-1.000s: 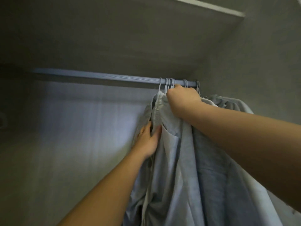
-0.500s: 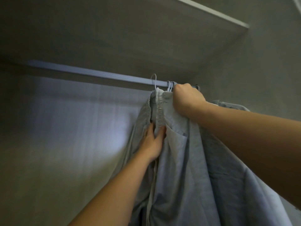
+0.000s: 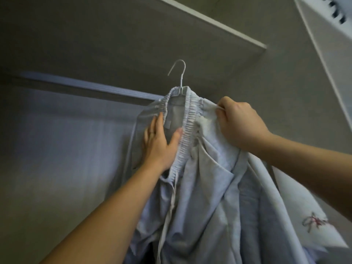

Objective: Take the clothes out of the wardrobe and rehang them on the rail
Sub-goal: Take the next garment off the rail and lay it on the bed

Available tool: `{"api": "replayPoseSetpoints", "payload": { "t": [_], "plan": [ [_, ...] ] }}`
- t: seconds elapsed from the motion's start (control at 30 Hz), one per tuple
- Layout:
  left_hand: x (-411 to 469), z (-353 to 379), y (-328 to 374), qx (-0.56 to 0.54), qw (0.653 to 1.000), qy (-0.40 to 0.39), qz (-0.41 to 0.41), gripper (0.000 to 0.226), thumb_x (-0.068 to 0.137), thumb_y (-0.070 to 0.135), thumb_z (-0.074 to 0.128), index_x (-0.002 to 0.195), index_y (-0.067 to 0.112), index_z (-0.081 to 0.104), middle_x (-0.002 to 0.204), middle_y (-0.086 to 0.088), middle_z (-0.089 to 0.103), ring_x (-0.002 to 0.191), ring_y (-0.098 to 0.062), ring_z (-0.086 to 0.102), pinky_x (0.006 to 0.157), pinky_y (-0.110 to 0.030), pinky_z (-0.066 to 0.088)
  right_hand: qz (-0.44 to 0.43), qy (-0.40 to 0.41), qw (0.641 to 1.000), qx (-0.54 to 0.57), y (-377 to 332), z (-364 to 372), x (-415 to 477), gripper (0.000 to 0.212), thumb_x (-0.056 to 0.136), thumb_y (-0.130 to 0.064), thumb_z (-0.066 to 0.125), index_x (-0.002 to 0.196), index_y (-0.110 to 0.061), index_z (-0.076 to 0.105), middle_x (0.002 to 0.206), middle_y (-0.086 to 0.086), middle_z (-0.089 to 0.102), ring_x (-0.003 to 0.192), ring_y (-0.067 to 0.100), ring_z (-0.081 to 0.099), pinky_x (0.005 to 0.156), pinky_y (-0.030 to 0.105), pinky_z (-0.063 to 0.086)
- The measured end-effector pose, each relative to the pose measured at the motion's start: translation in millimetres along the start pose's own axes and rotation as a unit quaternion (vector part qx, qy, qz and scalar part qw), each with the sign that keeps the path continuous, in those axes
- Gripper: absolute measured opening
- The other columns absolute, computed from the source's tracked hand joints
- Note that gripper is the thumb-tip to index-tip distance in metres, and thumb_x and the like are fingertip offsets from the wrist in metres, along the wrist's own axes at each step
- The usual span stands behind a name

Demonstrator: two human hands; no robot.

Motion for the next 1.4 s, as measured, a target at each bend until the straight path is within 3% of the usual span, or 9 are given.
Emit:
{"api": "replayPoseSetpoints", "payload": {
  "t": [0.13,0.27,0.37,0.53,0.87,1.07,1.17,1.3,1.4],
  "plan": [
    [-1.6,-3.2,47.9,-0.013,0.997,0.026,0.069,0.087,0.085,0.071,0.023,0.157,0.022,0.025,0.165,-0.005,0.021,0.152,-0.023,0.015,0.123,-0.042,0.011,-0.042,0.010,0.998,-0.038,18.9,-46.6,-32.9,0.015,0.098,-0.028,0.040,0.095,-0.016,0.049,0.086,0.011,0.063,0.078,0.041,0.056,0.060,0.039,0.041],
    [-16.3,5.4,105.3,-0.075,0.988,0.051,0.127,0.067,0.095,0.053,0.031,0.144,0.010,0.048,0.147,-0.013,0.050,0.136,-0.032,0.043,0.113,-0.050,0.032,-0.062,0.017,0.994,-0.084,44.0,-105.4,-66.4,0.017,0.098,-0.026,0.043,0.091,-0.013,0.050,0.080,0.013,0.064,0.074,0.042,0.058,0.057,0.040,0.042],
    [-33.6,19.6,149.6,-0.092,0.983,0.050,0.149,0.051,0.098,0.039,0.032,0.131,0.010,0.059,0.127,-0.013,0.063,0.117,-0.034,0.055,0.101,-0.046,0.042,-0.065,0.028,0.991,-0.117,66.6,-161.4,-92.5,0.016,0.098,-0.025,0.047,0.094,-0.012,0.056,0.076,0.016,0.064,0.069,0.043,0.059,0.054,0.039,0.043],
    [-66.7,47.5,227.6,-0.087,0.980,0.029,0.178,0.037,0.096,0.028,0.038,0.122,0.014,0.061,0.112,-0.014,0.065,0.099,-0.039,0.058,0.085,-0.047,0.046,-0.053,0.003,0.983,-0.173,105.3,-257.2,-135.7,0.025,0.097,-0.031,0.042,0.095,-0.012,0.058,0.066,0.012,0.061,0.058,0.038,0.059,0.050,0.038,0.045],
    [-201.0,98.5,462.7,-0.296,0.934,-0.035,0.195,0.029,0.100,0.029,0.042,0.114,0.013,0.061,0.107,-0.011,0.062,0.096,-0.035,0.056,0.079,-0.046,0.043,0.015,-0.059,0.948,-0.313,149.3,-500.2,-254.1,0.022,0.096,-0.026,0.049,0.094,-0.009,0.062,0.068,0.012,0.064,0.058,0.035,0.061,0.053,0.034,0.045],
    [-314.5,129.1,603.5,-0.422,0.879,-0.105,0.194,0.022,0.101,0.025,0.047,0.112,0.012,0.061,0.105,-0.012,0.062,0.093,-0.036,0.057,0.080,-0.052,0.046,0.095,-0.088,0.911,-0.392,154.3,-641.2,-345.9,0.016,0.096,-0.019,0.052,0.094,-0.007,0.063,0.068,0.005,0.059,0.056,0.029,0.057,0.053,0.033,0.045],
    [-382.5,140.7,669.8,-0.477,0.840,-0.159,0.203,0.023,0.100,0.024,0.048,0.111,0.010,0.062,0.104,-0.013,0.062,0.092,-0.037,0.057,0.079,-0.052,0.047,0.153,-0.111,0.881,-0.434,148.2,-700.8,-403.6,0.014,0.096,-0.018,0.054,0.094,-0.008,0.063,0.069,0.000,0.057,0.057,0.027,0.057,0.055,0.029,0.042],
    [-483.9,147.6,756.2,-0.528,0.774,-0.262,0.231,0.029,0.099,0.028,0.044,0.110,0.009,0.063,0.103,-0.013,0.062,0.091,-0.035,0.057,0.078,-0.049,0.048,0.279,-0.129,0.831,-0.464,137.7,-775.2,-498.1,0.016,0.095,-0.023,0.053,0.096,-0.011,0.064,0.077,0.001,0.064,0.063,0.023,0.061,0.057,0.034,0.050],
    [-561.4,147.1,813.7,-0.551,0.719,-0.327,0.270,0.031,0.099,0.029,0.043,0.109,0.008,0.062,0.100,-0.014,0.060,0.089,-0.034,0.056,0.076,-0.047,0.047,0.363,-0.133,0.787,-0.481,122.8,-817.7,-568.3,0.020,0.096,-0.030,0.048,0.099,-0.017,0.064,0.080,-0.011,0.058,0.066,0.013,0.059,0.061,0.019,0.042]
  ]
}}
Point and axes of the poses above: each hand's wrist, its own x-axis towards the middle knuckle, its own z-axis out of the palm, y = z × x, the point moved 6 cm from there along x, towards the middle knuckle
